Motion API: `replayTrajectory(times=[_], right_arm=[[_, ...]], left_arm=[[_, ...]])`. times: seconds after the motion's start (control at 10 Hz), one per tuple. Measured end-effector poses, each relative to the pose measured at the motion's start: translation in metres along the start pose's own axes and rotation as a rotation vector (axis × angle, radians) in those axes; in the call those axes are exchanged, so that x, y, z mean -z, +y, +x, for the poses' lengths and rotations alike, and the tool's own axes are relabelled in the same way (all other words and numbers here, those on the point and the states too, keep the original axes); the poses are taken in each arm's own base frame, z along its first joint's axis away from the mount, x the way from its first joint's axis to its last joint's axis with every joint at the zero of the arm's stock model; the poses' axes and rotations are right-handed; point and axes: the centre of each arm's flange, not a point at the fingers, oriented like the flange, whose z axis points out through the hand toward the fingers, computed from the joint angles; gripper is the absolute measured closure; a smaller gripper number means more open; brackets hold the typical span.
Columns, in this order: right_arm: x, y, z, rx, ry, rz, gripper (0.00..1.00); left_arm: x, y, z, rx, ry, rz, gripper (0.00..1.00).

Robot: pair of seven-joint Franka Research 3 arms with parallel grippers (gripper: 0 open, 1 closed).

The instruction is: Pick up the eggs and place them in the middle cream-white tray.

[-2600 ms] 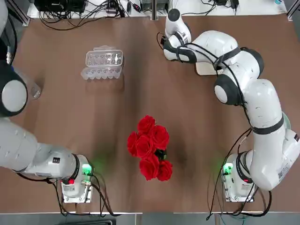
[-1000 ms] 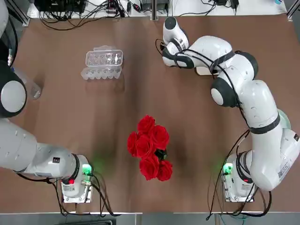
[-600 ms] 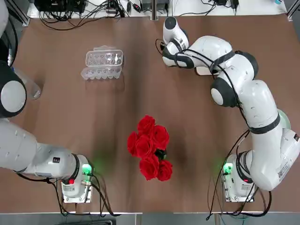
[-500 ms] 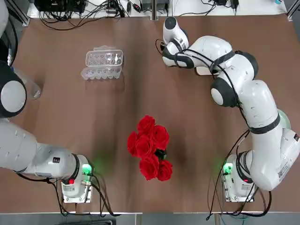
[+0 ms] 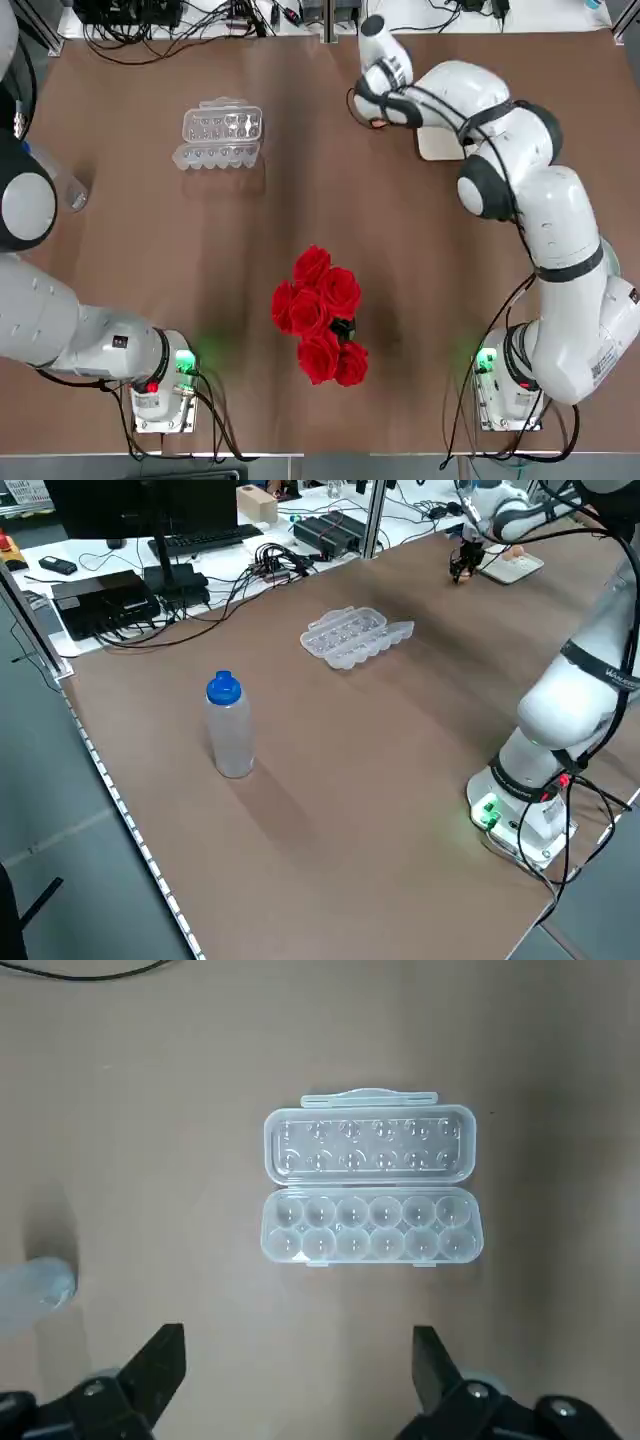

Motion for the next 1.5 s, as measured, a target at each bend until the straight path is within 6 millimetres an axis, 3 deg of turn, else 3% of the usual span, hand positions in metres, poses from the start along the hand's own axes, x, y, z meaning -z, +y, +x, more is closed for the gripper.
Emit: replayTrajectory(times=[0.2,0.4,0.6,0.7,0.8,0.9,1.1,1.5], right_arm=[[0.031,0.056,0.028,0.070,-0.082,0.008,0.34],[0.054,0.127,0.064,0.095,-0.094,0.029,0.34],[0.042,0.202,0.089,0.150,-0.123,0.040,0.34],[0.028,0.232,0.095,0.178,-0.124,0.047,0.34],[0.009,0.250,0.096,0.199,-0.106,0.043,0.34],[-0.013,0.253,0.091,0.213,-0.079,0.038,0.34],[-0.045,0.241,0.074,0.236,-0.044,0.051,0.34],[-0.045,0.218,0.064,0.246,-0.021,0.058,0.34]], left_arm=[[0.002,0.002,-0.002,-0.001,-0.008,-0.011,0.00],[0.005,0.004,-0.002,-0.005,-0.004,-0.012,0.00],[0.008,0.005,-0.002,-0.006,0.002,-0.013,0.00],[0.009,0.005,-0.002,-0.005,0.004,-0.014,0.00],[0.009,0.004,-0.002,-0.005,0.004,-0.014,0.00],[0.010,0.004,-0.002,-0.005,0.005,-0.014,0.00],[0.013,0.002,-0.002,-0.002,0.012,-0.014,0.00],[0.016,0.004,-0.002,-0.005,0.017,-0.015,0.00]])
